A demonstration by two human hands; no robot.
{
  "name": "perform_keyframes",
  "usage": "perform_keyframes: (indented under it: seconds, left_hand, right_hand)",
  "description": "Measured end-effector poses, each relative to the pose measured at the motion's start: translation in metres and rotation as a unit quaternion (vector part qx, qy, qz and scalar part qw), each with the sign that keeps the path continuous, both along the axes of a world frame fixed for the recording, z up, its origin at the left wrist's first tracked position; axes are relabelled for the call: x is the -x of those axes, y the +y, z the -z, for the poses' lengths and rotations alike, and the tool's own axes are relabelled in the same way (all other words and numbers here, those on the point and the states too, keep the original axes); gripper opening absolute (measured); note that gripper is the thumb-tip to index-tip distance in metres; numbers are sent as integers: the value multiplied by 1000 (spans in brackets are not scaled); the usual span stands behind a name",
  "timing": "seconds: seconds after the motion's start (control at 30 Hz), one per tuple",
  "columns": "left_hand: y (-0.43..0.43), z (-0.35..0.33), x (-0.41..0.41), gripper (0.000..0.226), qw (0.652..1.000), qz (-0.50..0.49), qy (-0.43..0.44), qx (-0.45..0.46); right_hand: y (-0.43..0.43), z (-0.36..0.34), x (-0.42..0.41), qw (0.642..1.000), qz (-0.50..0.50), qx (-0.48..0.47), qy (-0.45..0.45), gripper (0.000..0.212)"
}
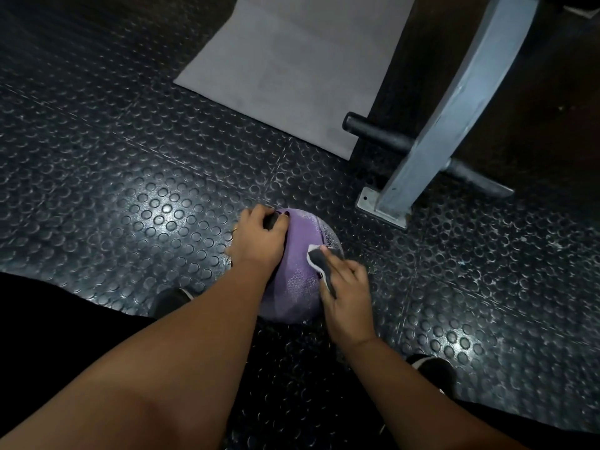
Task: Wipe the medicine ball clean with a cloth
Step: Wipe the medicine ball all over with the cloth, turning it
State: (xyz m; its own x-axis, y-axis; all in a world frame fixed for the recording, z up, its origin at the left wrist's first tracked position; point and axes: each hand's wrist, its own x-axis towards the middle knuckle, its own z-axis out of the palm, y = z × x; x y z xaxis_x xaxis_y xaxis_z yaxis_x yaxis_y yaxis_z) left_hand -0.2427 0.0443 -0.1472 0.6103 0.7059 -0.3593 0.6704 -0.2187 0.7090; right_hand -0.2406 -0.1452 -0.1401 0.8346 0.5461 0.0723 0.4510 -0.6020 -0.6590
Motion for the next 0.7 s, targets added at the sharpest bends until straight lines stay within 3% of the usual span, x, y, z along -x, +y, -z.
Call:
perform_keyframes:
  seconds: [0.13, 0.27, 0.43, 0.5, 0.7]
  left_hand:
    - [-2, 2, 7, 41, 1000, 4, -30, 2]
    - [-5, 0, 11, 43, 999, 3, -32, -8]
    - [2, 0, 7, 33, 1000, -13, -22, 9]
    - [3, 0, 5, 30, 1000, -10, -20, 4]
    - [2, 3, 4, 31, 1000, 18, -22, -9]
  right_hand:
    - [32, -4, -36, 1000, 8, 2, -6, 41]
    - [53, -1, -77, 998, -2, 43, 54, 26]
    - [46, -1, -54, 998, 27, 14, 52, 50]
    - [31, -2, -30, 999, 31, -16, 18, 46]
    - [3, 4, 4, 998, 41, -11, 42, 51]
